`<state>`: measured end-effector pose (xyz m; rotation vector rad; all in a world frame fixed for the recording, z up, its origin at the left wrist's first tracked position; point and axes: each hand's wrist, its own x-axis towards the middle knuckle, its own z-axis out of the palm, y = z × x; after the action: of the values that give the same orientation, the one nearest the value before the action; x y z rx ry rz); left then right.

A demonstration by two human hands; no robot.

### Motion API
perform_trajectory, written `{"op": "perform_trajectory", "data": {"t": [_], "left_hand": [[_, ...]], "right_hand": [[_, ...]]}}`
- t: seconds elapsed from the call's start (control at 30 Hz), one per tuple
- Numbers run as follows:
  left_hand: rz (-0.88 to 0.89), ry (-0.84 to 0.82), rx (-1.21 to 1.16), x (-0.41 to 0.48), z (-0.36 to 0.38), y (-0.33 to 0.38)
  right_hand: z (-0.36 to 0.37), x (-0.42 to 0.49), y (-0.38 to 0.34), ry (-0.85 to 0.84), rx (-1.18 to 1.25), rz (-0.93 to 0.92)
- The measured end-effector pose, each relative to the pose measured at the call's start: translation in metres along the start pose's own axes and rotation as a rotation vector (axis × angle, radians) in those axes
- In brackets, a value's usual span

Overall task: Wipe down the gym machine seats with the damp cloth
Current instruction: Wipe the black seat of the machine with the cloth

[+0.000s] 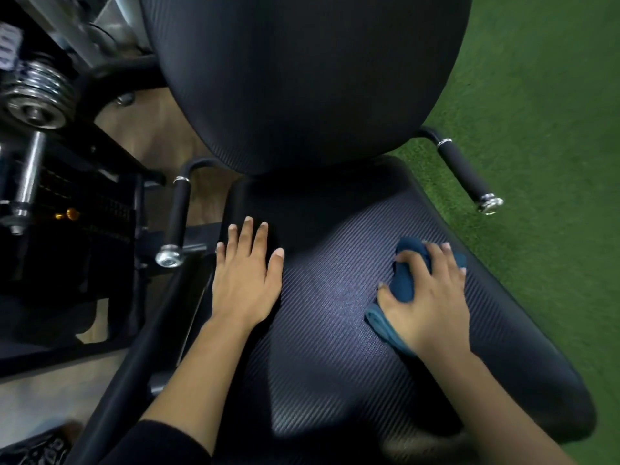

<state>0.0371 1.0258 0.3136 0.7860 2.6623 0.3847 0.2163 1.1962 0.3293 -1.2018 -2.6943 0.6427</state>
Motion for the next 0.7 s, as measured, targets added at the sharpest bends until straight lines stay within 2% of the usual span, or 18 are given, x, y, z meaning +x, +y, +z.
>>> {"op": "perform_trajectory", "data": {"t": [0.1, 0.2, 0.4, 0.57, 0.7], "left_hand": [[-0.014, -0.007, 0.007, 0.009, 0.002, -0.005], [-0.015, -0.014, 0.002, 0.018, 0.006, -0.004], [0.008, -0.037, 0.004, 0.026, 0.01, -0.001], [-0.056, -0.037, 0.079, 0.029, 0.008, -0.009], [-0.071, -0.063, 0.086, 0.032, 0.008, -0.013]], "right_hand": [[0.019, 0.045, -0.008, -0.032, -0.026, 0.028], [0.036, 0.076, -0.025, -0.085, -0.053, -0.018], [0.021, 0.043, -0.025, -0.169, 0.041, -0.225], [0.018, 0.041, -0.006, -0.004, 0.022, -0.059], [0.038, 0.085, -0.02, -0.019, -0.041, 0.07]]}}
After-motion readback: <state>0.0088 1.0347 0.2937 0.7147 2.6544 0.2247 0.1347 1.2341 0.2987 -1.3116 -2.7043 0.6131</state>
